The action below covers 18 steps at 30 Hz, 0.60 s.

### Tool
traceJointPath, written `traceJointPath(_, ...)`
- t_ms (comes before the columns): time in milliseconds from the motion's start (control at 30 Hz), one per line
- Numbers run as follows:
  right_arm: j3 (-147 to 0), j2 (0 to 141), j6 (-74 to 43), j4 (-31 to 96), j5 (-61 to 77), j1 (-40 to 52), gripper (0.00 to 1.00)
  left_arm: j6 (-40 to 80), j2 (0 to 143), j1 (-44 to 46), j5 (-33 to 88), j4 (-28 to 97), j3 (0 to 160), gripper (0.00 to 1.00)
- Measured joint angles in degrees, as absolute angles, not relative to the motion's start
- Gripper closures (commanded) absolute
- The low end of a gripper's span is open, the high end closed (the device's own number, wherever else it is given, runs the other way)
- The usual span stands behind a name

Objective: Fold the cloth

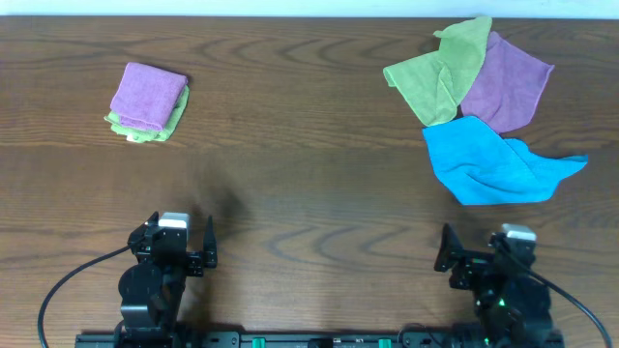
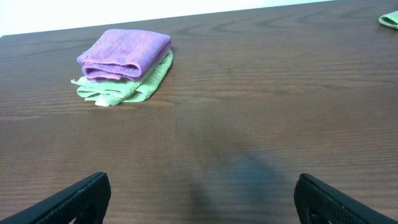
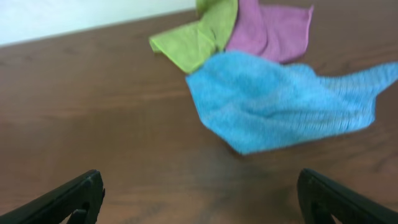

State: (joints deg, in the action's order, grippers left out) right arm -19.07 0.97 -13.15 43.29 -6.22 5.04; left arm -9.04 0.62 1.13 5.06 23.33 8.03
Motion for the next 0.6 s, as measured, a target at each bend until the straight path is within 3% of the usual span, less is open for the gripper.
traceJointPath(600,-9.5,0.9,-10.0,41.3,-5.8,5.0,0.01,-9.0,0.6,1.1,4.9,23.3,8.0,0.05)
